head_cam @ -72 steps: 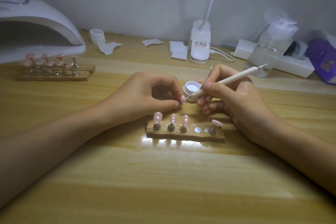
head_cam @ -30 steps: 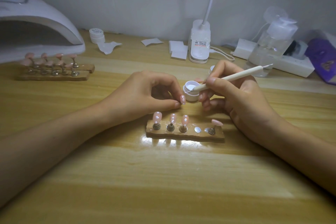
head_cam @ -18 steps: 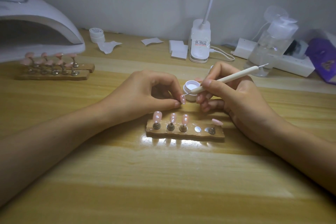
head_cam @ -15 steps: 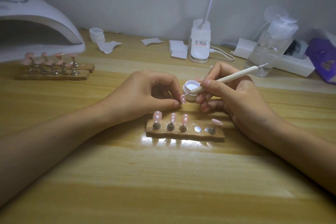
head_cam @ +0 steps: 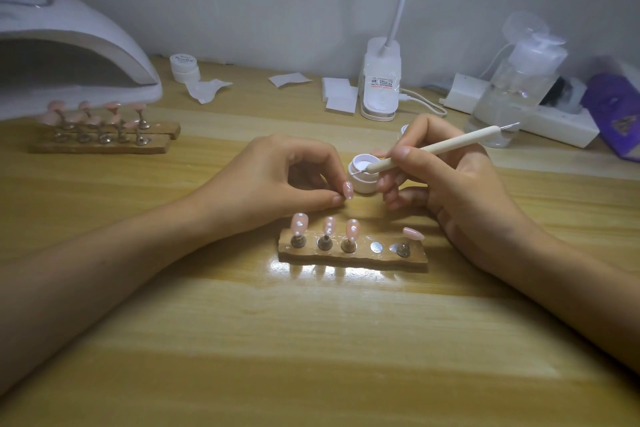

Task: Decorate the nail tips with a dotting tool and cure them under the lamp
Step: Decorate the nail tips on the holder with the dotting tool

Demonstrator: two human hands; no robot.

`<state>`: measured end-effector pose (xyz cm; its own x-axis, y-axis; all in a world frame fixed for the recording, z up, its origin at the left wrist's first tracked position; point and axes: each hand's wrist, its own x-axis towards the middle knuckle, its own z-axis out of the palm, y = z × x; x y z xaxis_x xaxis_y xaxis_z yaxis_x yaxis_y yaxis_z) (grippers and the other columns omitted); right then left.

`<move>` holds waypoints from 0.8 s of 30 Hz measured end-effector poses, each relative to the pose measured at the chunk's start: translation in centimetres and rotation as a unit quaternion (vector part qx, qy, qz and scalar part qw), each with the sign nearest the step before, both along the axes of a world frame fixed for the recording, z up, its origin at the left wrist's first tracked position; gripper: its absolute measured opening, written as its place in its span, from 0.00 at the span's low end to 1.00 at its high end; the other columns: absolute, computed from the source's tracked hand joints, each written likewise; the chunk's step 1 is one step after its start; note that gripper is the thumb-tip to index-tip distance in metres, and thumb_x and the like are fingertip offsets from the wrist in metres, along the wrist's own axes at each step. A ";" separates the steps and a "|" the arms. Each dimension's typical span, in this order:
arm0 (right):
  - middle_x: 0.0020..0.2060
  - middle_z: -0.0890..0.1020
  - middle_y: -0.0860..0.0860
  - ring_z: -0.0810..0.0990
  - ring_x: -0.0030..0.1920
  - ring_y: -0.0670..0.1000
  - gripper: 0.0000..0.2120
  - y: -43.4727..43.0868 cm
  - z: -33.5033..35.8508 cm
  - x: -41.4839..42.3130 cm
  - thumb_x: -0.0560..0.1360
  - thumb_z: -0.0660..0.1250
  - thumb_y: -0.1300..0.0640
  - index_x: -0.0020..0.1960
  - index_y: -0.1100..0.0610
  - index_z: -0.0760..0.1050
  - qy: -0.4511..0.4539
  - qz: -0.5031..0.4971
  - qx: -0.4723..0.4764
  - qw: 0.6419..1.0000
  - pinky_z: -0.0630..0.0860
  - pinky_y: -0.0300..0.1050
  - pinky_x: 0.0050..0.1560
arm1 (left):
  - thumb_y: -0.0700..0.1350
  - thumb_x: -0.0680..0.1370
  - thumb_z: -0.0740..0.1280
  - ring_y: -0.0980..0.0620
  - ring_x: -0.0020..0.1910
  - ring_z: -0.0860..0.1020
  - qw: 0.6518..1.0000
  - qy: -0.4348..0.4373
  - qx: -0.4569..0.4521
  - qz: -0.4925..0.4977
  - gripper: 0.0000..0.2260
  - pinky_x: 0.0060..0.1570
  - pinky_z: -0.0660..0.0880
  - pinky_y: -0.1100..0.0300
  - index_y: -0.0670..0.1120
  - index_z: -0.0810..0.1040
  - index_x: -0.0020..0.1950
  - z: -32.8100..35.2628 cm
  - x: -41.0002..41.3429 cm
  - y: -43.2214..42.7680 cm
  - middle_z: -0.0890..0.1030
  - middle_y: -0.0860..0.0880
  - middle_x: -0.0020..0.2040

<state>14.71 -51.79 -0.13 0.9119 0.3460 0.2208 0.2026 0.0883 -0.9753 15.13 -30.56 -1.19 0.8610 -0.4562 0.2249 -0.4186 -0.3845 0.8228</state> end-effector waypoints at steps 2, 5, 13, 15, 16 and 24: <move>0.37 0.82 0.60 0.81 0.34 0.49 0.09 0.0 0.0 0.0 0.74 0.68 0.58 0.36 0.51 0.75 -0.002 0.001 0.006 1.000 0.79 0.41 0.34 | 0.37 0.73 0.75 0.58 0.43 0.84 1.000 0.000 0.000 0.000 0.07 0.47 0.76 0.69 0.48 0.83 0.43 0.0 0.0 0.0 0.85 0.55 0.41; 0.36 0.83 0.57 0.81 0.35 0.49 0.09 0.0 0.1 0.0 0.75 0.67 0.58 0.36 0.49 0.76 -0.013 0.001 0.011 1.000 0.78 0.40 0.34 | 0.37 0.73 0.75 0.58 0.43 0.84 1.000 -0.002 0.000 0.000 0.07 0.48 0.77 0.69 0.49 0.83 0.43 0.0 0.0 0.0 0.85 0.55 0.41; 0.35 0.83 0.57 0.81 0.35 0.50 0.09 0.0 0.3 -0.1 0.76 0.66 0.58 0.38 0.50 0.75 -0.023 0.000 0.026 0.999 0.78 0.40 0.35 | 0.37 0.73 0.75 0.58 0.43 0.83 1.000 -0.009 0.004 -0.003 0.07 0.47 0.76 0.69 0.49 0.83 0.42 0.0 0.0 0.0 0.85 0.56 0.41; 0.35 0.82 0.57 0.81 0.35 0.50 0.09 0.0 0.3 -0.1 0.76 0.66 0.58 0.37 0.50 0.75 -0.023 0.002 0.029 0.999 0.78 0.40 0.35 | 0.37 0.73 0.75 0.58 0.43 0.83 1.000 -0.010 0.004 -0.002 0.06 0.47 0.76 0.70 0.49 0.83 0.43 0.0 0.0 0.0 0.85 0.56 0.41; 0.35 0.82 0.57 0.81 0.34 0.50 0.09 0.1 0.3 -0.2 0.75 0.66 0.58 0.37 0.50 0.75 -0.021 0.002 0.028 0.999 0.78 0.40 0.35 | 0.37 0.73 0.75 0.58 0.43 0.83 1.000 -0.010 0.003 -0.002 0.06 0.47 0.76 0.69 0.49 0.83 0.43 0.0 0.0 0.0 0.85 0.56 0.41; 0.30 0.80 0.56 0.79 0.31 0.50 0.11 0.1 0.2 -0.1 0.73 0.66 0.61 0.33 0.51 0.74 0.009 0.014 -0.029 0.999 0.75 0.39 0.30 | 0.37 0.73 0.75 0.60 0.40 0.82 1.000 -0.002 0.001 0.003 0.06 0.44 0.75 0.70 0.48 0.83 0.42 -0.1 0.1 0.0 0.85 0.56 0.39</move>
